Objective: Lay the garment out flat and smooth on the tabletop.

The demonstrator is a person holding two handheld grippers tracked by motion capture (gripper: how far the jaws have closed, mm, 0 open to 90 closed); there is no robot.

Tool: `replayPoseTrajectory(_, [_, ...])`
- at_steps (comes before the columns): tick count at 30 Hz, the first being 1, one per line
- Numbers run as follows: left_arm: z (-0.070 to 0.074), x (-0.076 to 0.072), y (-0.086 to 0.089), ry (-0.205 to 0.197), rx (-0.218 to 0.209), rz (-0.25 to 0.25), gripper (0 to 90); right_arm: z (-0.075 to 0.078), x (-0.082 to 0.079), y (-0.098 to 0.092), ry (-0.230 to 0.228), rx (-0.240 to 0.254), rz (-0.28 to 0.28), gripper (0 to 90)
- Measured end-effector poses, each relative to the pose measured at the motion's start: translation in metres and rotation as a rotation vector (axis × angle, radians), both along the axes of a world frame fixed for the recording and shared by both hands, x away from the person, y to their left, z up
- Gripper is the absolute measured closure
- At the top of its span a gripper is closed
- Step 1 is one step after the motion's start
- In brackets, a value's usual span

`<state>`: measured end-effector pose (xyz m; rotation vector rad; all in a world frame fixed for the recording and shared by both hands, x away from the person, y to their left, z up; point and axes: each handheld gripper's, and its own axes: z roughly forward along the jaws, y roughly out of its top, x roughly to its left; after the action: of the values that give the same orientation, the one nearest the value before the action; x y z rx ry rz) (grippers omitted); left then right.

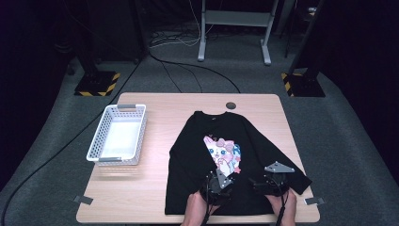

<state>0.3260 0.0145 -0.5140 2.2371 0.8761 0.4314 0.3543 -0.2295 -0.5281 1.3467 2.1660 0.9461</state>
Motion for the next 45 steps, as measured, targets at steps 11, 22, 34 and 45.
replayPoseTrajectory(11, [0.001, 0.003, 0.015, -0.016, -0.028, 0.009, 74.3, 0.0, 0.0, 0.0, 0.0, 0.001, -0.001, 6.2])
replayPoseTrajectory(22, [0.01, 0.003, 0.035, -0.055, -0.049, 0.045, 84.6, 0.0, 0.0, 0.0, 0.0, 0.003, -0.003, 6.4])
replayPoseTrajectory(34, [0.018, 0.003, 0.075, -0.089, -0.083, 0.123, 85.1, 0.0, 0.0, -0.001, 0.001, 0.006, -0.006, 6.5])
replayPoseTrajectory(45, [0.02, 0.001, 0.096, -0.115, -0.067, 0.166, 85.1, 0.0, 0.0, -0.001, 0.001, 0.006, -0.006, 6.6])
